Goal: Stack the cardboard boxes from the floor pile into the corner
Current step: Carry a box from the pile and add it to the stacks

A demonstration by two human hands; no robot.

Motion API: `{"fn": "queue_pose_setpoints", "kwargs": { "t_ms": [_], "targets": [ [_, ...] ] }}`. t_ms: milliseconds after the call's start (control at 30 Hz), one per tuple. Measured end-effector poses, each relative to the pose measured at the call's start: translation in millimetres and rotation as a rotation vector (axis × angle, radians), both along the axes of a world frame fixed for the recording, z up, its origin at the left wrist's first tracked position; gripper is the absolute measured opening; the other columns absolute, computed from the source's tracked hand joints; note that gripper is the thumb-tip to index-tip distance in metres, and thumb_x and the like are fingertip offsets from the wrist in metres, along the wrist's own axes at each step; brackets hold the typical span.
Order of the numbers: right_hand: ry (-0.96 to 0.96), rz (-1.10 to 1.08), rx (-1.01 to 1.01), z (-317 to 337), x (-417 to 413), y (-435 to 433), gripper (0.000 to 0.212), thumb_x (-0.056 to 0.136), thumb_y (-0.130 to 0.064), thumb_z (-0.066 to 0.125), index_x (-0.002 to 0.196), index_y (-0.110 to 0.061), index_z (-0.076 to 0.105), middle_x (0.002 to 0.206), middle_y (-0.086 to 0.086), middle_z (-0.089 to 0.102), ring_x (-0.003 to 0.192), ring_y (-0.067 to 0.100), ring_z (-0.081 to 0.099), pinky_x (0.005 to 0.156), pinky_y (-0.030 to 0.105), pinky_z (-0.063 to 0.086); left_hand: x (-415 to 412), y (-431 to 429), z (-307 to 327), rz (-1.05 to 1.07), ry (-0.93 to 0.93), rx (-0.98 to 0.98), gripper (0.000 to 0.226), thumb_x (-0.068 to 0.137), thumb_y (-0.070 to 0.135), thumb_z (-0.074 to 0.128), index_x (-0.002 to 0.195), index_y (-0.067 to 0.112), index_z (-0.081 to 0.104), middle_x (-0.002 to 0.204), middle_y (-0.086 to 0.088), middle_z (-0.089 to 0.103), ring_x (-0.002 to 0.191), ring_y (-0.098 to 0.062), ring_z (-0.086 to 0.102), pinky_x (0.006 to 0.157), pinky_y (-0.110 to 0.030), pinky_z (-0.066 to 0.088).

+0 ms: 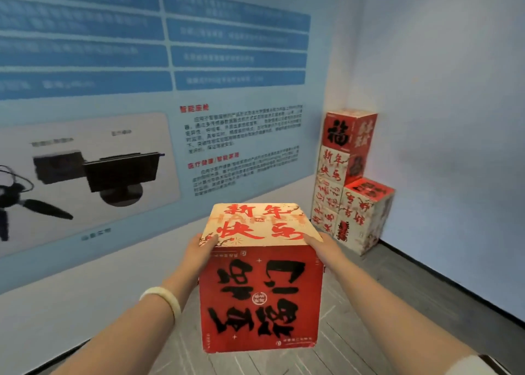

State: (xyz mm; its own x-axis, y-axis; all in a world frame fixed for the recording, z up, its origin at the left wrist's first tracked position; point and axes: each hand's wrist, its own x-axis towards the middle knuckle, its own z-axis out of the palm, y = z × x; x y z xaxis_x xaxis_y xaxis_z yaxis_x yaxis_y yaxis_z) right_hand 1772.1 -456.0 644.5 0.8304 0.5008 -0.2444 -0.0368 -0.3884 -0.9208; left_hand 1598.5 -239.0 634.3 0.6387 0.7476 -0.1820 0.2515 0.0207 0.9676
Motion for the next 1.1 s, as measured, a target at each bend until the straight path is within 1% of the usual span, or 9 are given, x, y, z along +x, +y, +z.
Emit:
{"fn": "queue_pose_setpoints", "kwargs": {
  "t_ms": [67,200,333,433,500,633,800,967,1100],
  "targets": [
    [0.003,-0.082,0.013,4.1,26.5,1.4,0.05,0.093,-0.04,0.051,0.133,-0.01,0.046,0.124,0.009,0.059,0.099,0.018,0.057,0.074,0.028,0.048,45.0,14.8,10.3,-0.081,-0.01,0.02,0.033,0.095,0.036,0.048,0.121,0.016,0.051,0.098,-0.001,0.062,0.077,-0.011,0.059,0.058,-0.025,0.041],
    [0.03,-0.236,0.062,9.2,78.8,-10.7,0.043,0.093,-0.038,0.053,0.126,-0.01,0.052,0.115,0.008,0.064,0.085,0.015,0.061,0.056,0.018,0.044,138.0,28.5,19.7,-0.233,-0.005,0.057,0.028,0.094,0.039,0.049,0.113,0.019,0.057,0.107,-0.006,0.066,0.08,-0.015,0.06,0.064,-0.028,0.044],
    [0.043,-0.393,0.034,-1.3,142.3,-33.2,0.046,0.089,-0.047,0.055,0.121,-0.015,0.057,0.108,0.005,0.067,0.093,0.02,0.064,0.067,0.026,0.049,230.5,19.4,9.7,-0.38,0.023,-0.001,0.033,0.093,0.04,0.051,0.112,0.013,0.059,0.1,-0.008,0.068,0.081,-0.02,0.064,0.062,-0.028,0.047],
    [0.055,-0.471,0.028,-11.9,199.4,-46.7,0.047,0.09,-0.047,0.054,0.123,-0.014,0.054,0.111,0.006,0.065,0.088,0.018,0.061,0.061,0.024,0.045,302.8,11.7,-3.9,-0.449,0.032,-0.026,0.037,0.093,0.04,0.052,0.115,0.011,0.058,0.099,-0.008,0.069,0.083,-0.022,0.066,0.064,-0.03,0.05],
    [0.055,-0.499,0.03,-17.8,240.4,-53.4,0.045,0.091,-0.043,0.053,0.123,-0.011,0.052,0.105,0.006,0.063,0.082,0.015,0.059,0.058,0.023,0.043,350.1,4.8,-12.1,-0.475,0.029,-0.033,0.033,0.094,0.036,0.051,0.113,0.01,0.057,0.091,-0.004,0.068,0.077,-0.019,0.065,0.059,-0.028,0.049],
    [0.058,-0.535,0.015,-23.4,326.0,-60.6,0.041,0.093,-0.039,0.052,0.121,-0.009,0.051,0.104,0.007,0.061,0.09,0.021,0.059,0.068,0.028,0.046,441.7,-1.9,-15.1,-0.514,0.042,-0.044,0.03,0.095,0.033,0.05,0.114,0.01,0.054,0.088,-0.003,0.066,0.074,-0.016,0.064,0.055,-0.027,0.047],
    [0.071,-0.567,0.017,-21.7,422.7,-56.6,0.041,0.09,-0.043,0.054,0.117,-0.012,0.055,0.108,0.007,0.065,0.096,0.024,0.062,0.086,0.039,0.051,545.6,8.0,-11.0,-0.537,0.052,-0.034,0.035,0.095,0.035,0.05,0.118,0.009,0.053,0.104,-0.01,0.067,0.079,-0.019,0.064,0.061,-0.029,0.049],
    [0.133,-0.611,0.054,-28.4,507.0,-38.8,0.043,0.088,-0.045,0.057,0.118,-0.013,0.055,0.107,0.007,0.067,0.094,0.024,0.064,0.081,0.037,0.053,646.0,27.5,-14.5,-0.602,0.054,-0.062,0.024,0.097,0.03,0.047,0.114,0.014,0.049,0.085,-0.001,0.065,0.071,-0.013,0.062,0.054,-0.025,0.044],
    [0.152,-0.662,0.082,-33.0,577.5,-11.8,0.04,0.088,-0.041,0.059,0.116,-0.012,0.056,0.103,0.006,0.067,0.086,0.018,0.063,0.063,0.028,0.049,739.1,59.6,-22.6,-0.659,0.043,-0.053,0.039,0.094,0.034,0.05,0.125,0.01,0.048,0.104,-0.01,0.067,0.075,-0.016,0.064,0.055,-0.025,0.046]
  ]
}}
